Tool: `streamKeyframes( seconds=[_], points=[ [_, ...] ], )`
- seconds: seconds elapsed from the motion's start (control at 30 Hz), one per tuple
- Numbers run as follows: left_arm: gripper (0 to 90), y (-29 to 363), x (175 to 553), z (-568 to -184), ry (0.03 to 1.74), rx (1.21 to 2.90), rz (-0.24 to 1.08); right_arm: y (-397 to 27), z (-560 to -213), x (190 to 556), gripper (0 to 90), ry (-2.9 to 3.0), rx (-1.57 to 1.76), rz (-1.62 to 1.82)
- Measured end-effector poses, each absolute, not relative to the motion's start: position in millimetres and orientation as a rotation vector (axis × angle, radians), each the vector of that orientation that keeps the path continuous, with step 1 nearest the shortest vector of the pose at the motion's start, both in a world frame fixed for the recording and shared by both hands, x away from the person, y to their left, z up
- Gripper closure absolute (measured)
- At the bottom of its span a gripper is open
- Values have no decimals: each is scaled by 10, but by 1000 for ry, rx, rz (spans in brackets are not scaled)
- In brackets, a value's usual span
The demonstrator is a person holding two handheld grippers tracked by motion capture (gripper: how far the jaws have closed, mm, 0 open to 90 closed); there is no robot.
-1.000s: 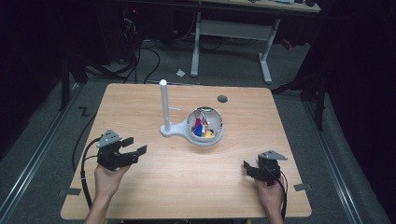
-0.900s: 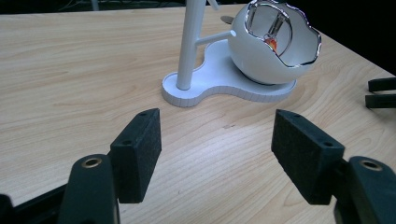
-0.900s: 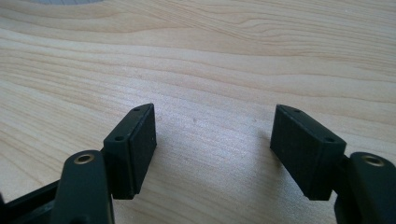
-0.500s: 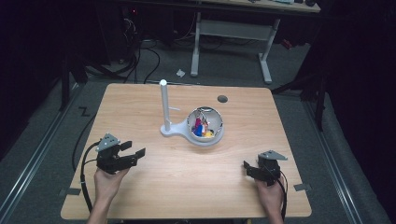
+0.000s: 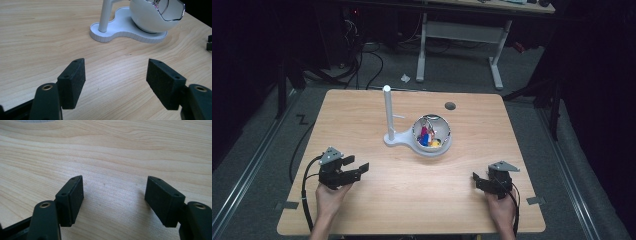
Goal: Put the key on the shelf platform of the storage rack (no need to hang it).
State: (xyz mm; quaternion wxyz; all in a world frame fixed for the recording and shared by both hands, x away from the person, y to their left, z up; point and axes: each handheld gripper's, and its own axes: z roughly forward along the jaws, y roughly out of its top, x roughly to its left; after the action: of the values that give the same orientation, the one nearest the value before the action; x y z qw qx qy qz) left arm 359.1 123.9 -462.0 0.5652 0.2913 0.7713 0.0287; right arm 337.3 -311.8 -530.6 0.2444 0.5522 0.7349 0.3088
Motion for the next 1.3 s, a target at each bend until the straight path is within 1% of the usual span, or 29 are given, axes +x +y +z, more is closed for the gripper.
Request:
streamKeyframes(
  seconds=[0.43,0.47,0.67,1.2,1.27,1.3],
  points=[
    [321,1215,3622,-4792,1834,696,76,-3117,-5305,3371,316,2008,1507,842],
    [321,1201,3625,-4793,1855,672,71,-3115,-5305,3370,316,2007,1510,842],
    [322,1171,3650,-4869,1857,674,96,-3116,-5305,3371,316,2008,1507,842],
    [324,1007,3668,-5088,1884,727,209,-3116,-5305,3370,315,2009,1505,843],
    [325,1003,3667,-5113,1874,747,215,-3116,-5305,3370,316,2010,1505,843],
    [327,975,3702,-5126,1832,705,236,-3116,-5305,3369,315,2010,1505,843]
  ],
)
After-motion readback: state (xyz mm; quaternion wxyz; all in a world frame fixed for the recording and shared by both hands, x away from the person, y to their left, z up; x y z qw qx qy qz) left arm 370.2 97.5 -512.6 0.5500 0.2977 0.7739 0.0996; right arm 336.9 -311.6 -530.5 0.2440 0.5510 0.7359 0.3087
